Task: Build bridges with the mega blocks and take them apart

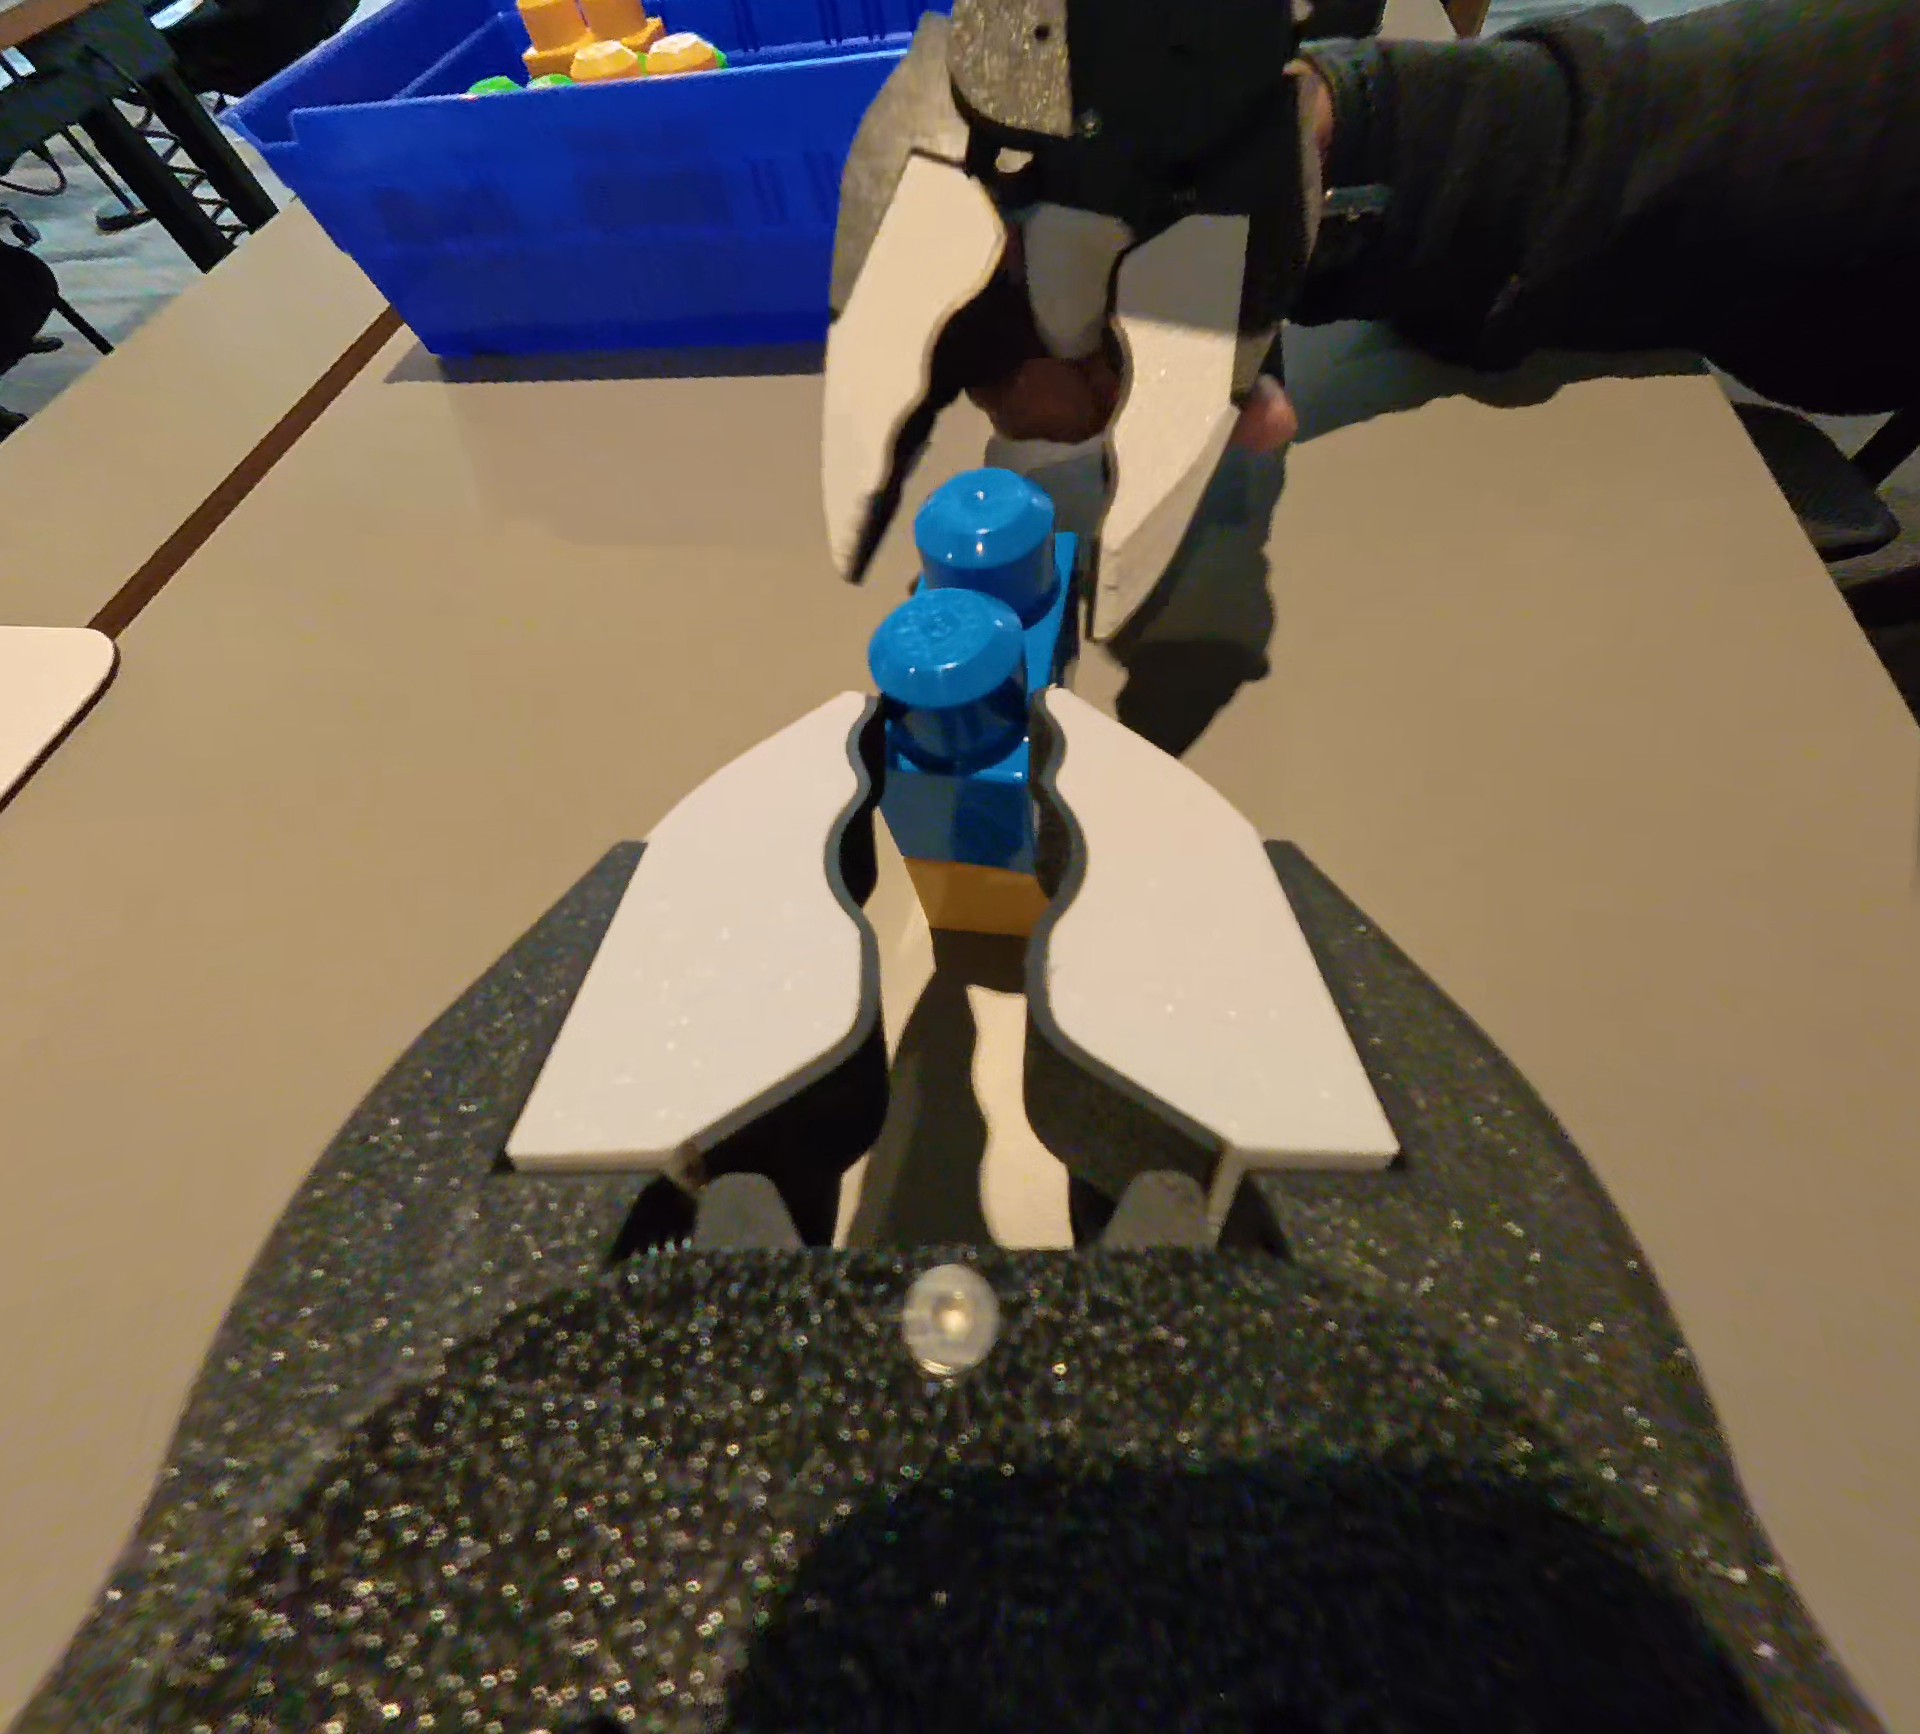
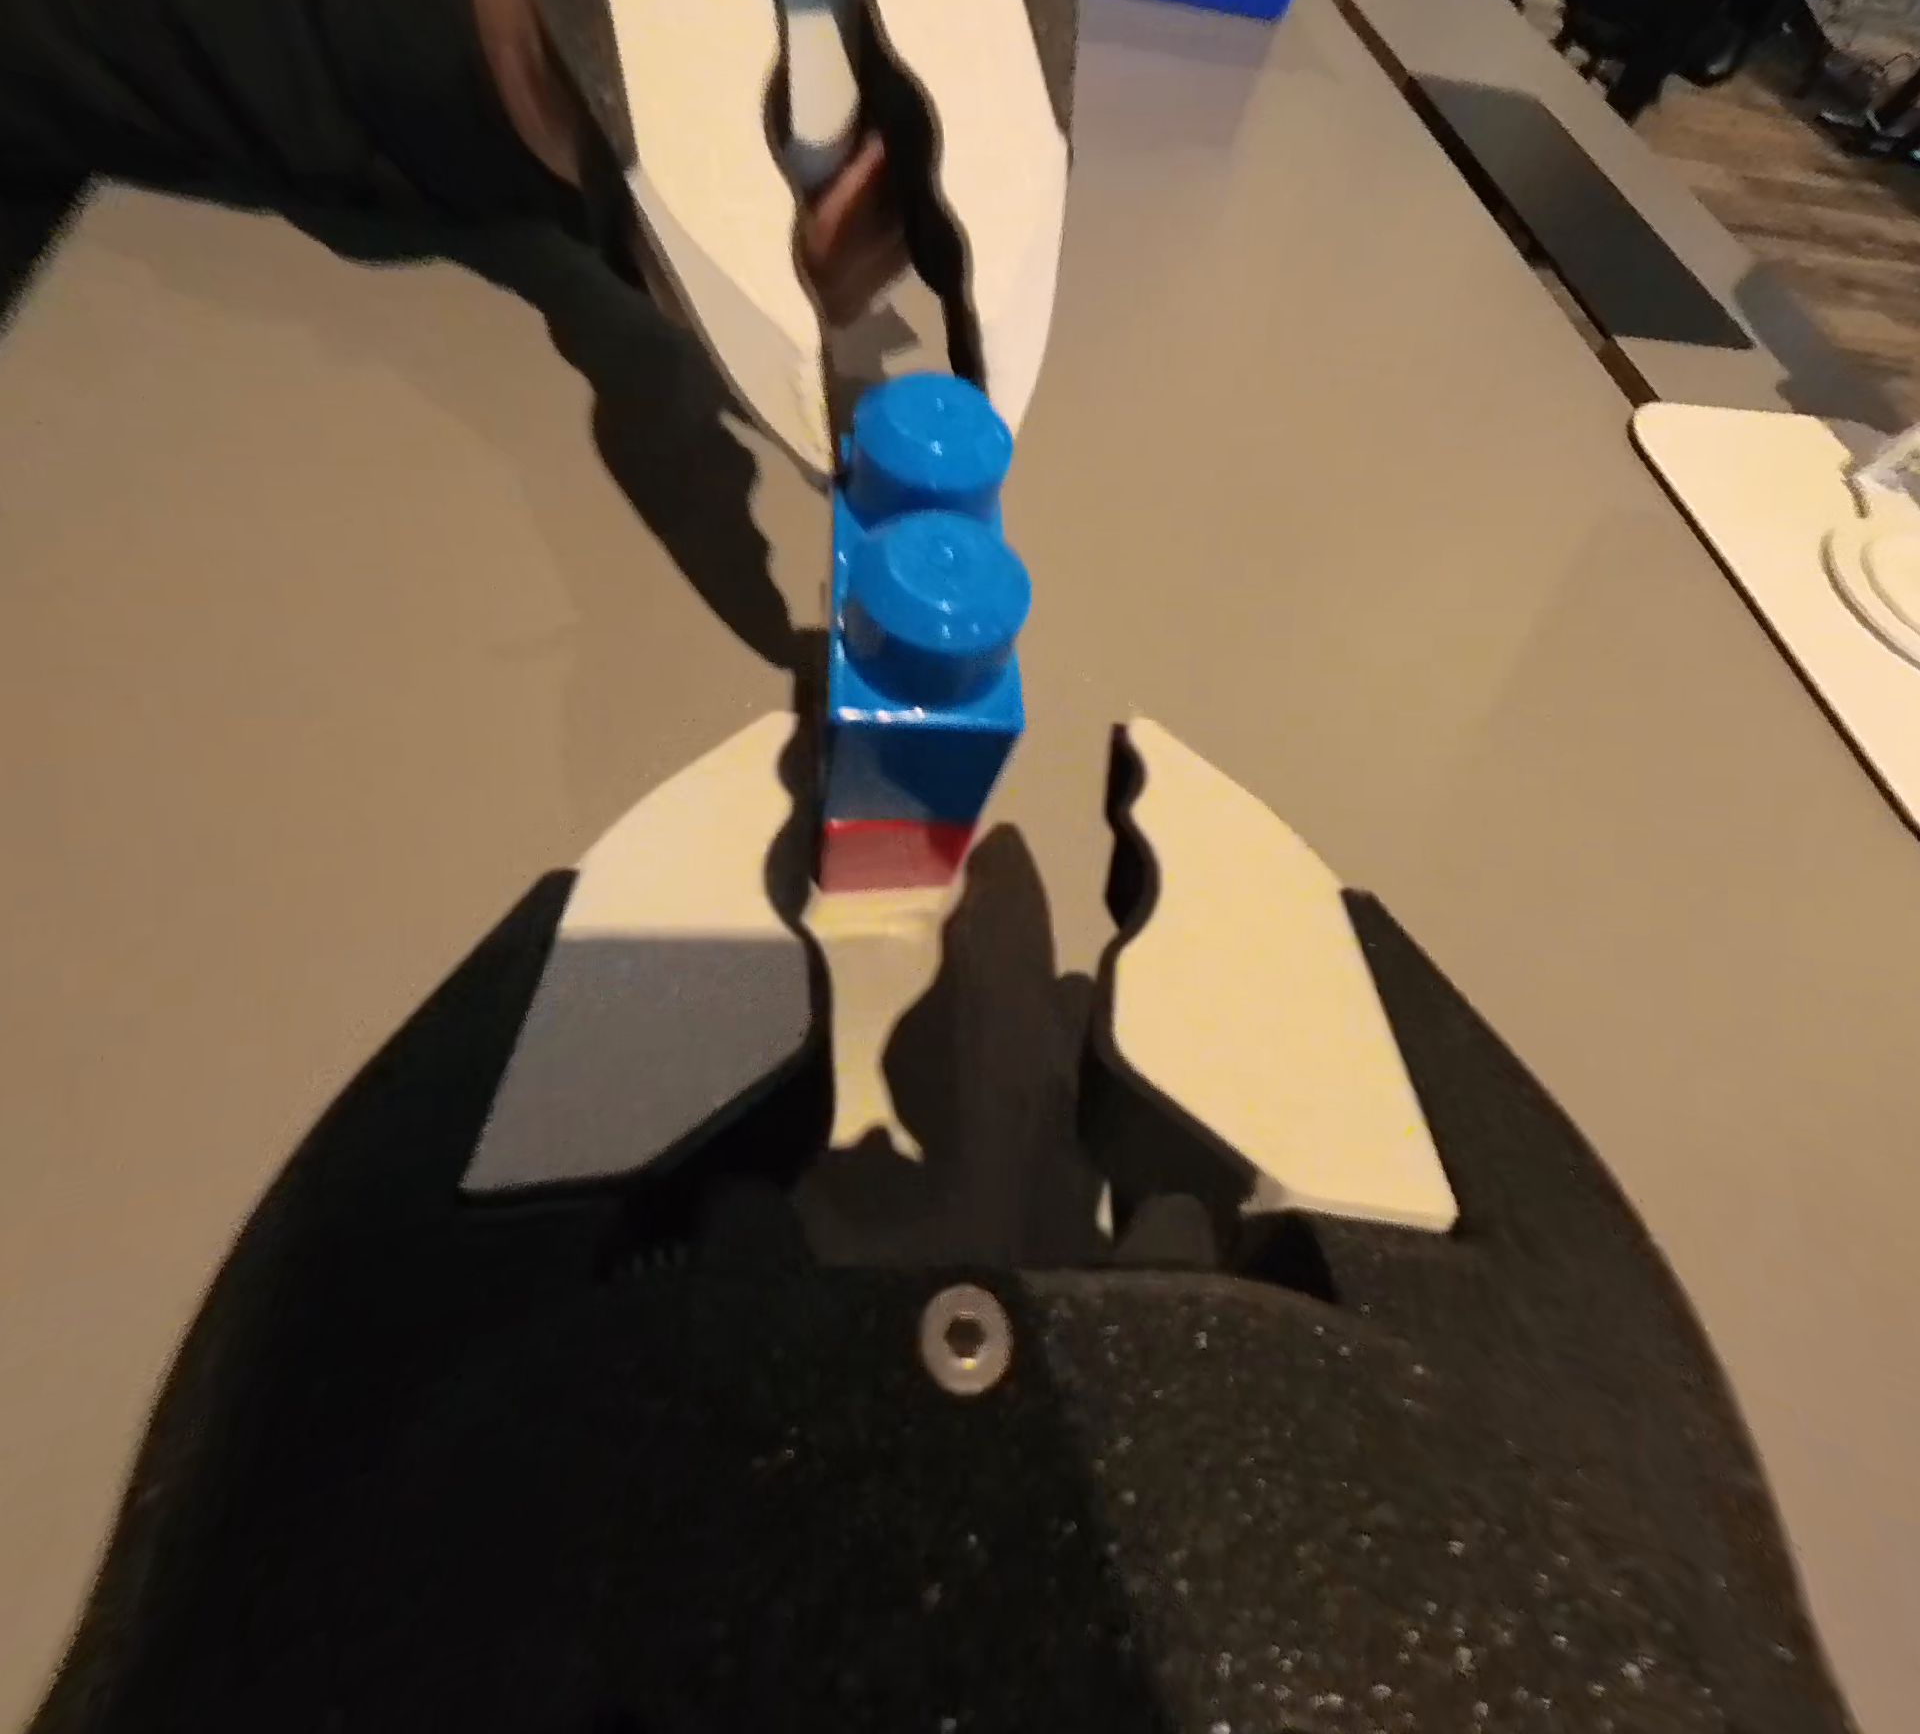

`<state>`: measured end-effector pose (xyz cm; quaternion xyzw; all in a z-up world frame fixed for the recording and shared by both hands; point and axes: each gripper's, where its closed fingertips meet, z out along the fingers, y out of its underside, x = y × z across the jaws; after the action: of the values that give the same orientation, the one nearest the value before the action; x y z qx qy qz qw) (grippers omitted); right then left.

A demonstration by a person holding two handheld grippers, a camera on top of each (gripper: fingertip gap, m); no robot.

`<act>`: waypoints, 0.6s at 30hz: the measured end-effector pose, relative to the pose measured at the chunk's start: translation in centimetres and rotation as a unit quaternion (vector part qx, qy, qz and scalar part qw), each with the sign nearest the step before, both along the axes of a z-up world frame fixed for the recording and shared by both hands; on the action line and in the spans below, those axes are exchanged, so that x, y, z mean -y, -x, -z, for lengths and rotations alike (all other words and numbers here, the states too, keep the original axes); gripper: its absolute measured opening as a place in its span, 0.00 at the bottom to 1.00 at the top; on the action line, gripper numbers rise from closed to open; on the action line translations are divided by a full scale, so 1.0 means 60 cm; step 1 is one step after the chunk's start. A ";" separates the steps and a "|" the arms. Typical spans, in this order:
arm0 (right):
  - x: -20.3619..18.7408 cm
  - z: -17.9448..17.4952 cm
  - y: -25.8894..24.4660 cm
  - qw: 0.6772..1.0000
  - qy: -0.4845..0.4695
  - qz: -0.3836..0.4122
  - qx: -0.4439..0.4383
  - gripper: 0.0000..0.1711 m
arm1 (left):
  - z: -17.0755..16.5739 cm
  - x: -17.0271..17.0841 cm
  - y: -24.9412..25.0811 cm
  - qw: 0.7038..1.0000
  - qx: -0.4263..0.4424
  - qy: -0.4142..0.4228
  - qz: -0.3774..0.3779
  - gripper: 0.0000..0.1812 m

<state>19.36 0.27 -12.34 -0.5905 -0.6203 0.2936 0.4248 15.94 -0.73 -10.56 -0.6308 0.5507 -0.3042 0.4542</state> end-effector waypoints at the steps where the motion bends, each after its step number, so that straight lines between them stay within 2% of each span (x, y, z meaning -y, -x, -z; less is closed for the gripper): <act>1: -0.002 0.005 -0.007 1.000 -0.001 0.004 0.012 0.36 | 0.000 0.000 0.001 1.000 -0.001 0.000 0.001 0.14; 3: 0.004 0.017 -0.018 0.999 0.029 -0.003 0.025 0.40 | 0.000 0.001 0.002 1.000 -0.004 -0.002 0.001 0.14; 7: 0.008 0.055 -0.021 0.997 0.051 -0.007 0.066 0.41 | 0.000 0.001 0.002 1.000 -0.005 -0.005 0.001 0.14; 11: 0.008 0.081 -0.012 0.993 0.039 0.000 0.113 0.38 | -0.001 0.001 0.002 1.000 -0.009 -0.009 0.000 0.14; 15: 0.006 0.080 -0.002 0.993 0.038 0.008 0.110 0.33 | -0.004 -0.002 0.006 0.999 -0.024 -0.042 -0.004 0.14; 18: 0.002 0.080 0.002 0.993 0.037 0.016 0.110 0.33 | -0.015 0.001 0.000 0.998 -0.001 -0.058 0.005 0.18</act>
<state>19.26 0.12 -17.17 -0.6444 -0.6424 0.2422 0.3368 15.92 -0.82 -9.66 -0.6011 0.5711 -0.2731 0.4878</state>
